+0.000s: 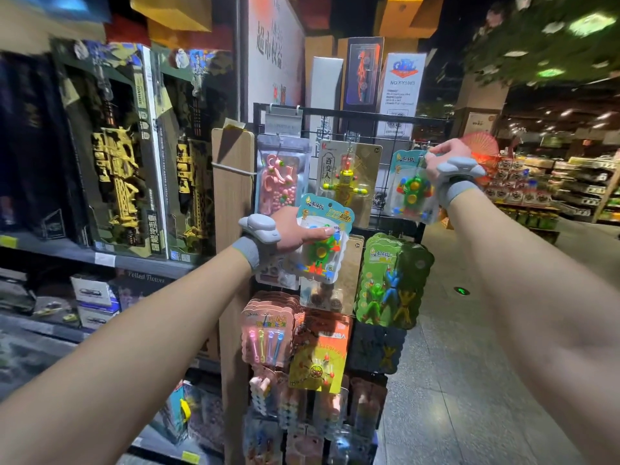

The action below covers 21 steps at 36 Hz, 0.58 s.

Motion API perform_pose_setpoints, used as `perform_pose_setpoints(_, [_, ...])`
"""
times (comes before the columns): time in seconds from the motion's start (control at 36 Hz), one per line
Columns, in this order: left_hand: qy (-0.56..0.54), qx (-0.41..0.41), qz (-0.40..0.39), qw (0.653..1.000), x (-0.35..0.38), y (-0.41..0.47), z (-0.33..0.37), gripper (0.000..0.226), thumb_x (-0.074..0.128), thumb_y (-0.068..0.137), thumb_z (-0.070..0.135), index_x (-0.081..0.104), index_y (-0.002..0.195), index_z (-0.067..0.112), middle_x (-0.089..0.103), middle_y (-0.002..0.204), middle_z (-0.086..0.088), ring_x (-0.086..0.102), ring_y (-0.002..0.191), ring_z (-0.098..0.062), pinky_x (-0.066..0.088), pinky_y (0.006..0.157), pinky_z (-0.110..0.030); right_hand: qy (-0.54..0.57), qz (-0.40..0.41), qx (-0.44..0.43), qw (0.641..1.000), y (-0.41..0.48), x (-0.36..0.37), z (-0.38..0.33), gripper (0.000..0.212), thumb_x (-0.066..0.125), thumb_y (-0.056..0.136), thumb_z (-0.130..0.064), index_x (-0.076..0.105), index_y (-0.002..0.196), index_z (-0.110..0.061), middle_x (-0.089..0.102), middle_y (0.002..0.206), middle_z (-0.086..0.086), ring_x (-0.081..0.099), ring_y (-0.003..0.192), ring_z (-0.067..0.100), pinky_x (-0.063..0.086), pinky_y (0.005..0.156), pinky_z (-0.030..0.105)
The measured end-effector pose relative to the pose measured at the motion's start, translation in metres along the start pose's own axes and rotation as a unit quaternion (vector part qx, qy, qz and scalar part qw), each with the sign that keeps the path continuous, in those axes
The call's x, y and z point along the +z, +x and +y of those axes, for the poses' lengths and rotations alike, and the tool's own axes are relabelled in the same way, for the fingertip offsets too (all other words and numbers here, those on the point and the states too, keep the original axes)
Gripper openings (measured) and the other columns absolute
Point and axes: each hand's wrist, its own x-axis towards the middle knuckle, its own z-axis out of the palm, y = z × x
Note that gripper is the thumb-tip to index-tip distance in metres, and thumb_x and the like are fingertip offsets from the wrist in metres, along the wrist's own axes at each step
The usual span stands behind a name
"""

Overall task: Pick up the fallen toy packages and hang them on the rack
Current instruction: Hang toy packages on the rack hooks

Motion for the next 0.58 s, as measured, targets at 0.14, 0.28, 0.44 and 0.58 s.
perform_pose_setpoints(0.14, [-0.005, -0.003, 0.006, 1.0, 0.001, -0.001, 0.002, 0.018, 0.073, 0.086, 0.032, 0.063, 0.101, 0.03, 0.064, 0.091, 0.019, 0.057, 0.067, 0.019, 0.04, 0.058, 0.002, -0.022, -0.022, 0.008, 0.999, 0.003, -0.004, -0.004, 0.021, 0.065, 0.089, -0.023, 0.07, 0.109, -0.018, 0.066, 0.119, 0.002, 0.061, 0.109, 0.02, 0.051, 0.095, 0.034])
perform_pose_setpoints(0.28, [-0.006, -0.013, 0.015, 1.0, 0.003, -0.003, 0.004, 0.019, 0.073, 0.085, 0.038, 0.063, 0.101, 0.033, 0.065, 0.098, 0.016, 0.057, 0.076, 0.015, 0.041, 0.061, 0.002, -0.02, -0.007, 0.028, 0.999, 0.003, -0.003, -0.005, 0.023, 0.072, 0.081, -0.027, 0.067, 0.103, -0.019, 0.067, 0.113, 0.002, 0.063, 0.103, 0.019, 0.053, 0.092, 0.036])
perform_pose_setpoints(0.44, [-0.02, -0.014, 0.013, 1.0, 0.007, -0.009, 0.002, 0.018, 0.073, 0.085, 0.035, 0.064, 0.1, 0.032, 0.065, 0.097, 0.017, 0.059, 0.079, 0.012, 0.043, 0.062, 0.001, 0.001, 0.002, 0.059, 0.998, 0.002, -0.003, -0.005, 0.033, 0.075, 0.078, -0.027, 0.063, 0.105, -0.015, 0.063, 0.111, 0.005, 0.061, 0.095, 0.02, 0.05, 0.077, 0.03])
perform_pose_setpoints(0.58, [-0.039, -0.02, 0.018, 0.999, 0.007, -0.015, 0.003, 0.023, 0.076, 0.084, 0.032, 0.068, 0.105, 0.027, 0.069, 0.098, 0.017, 0.066, 0.09, 0.004, 0.05, 0.076, -0.007, 0.004, 0.011, 0.063, 0.998, -0.006, -0.003, -0.007, 0.042, 0.073, 0.08, -0.031, 0.061, 0.113, -0.009, 0.062, 0.115, 0.009, 0.061, 0.092, 0.021, 0.045, 0.07, 0.026])
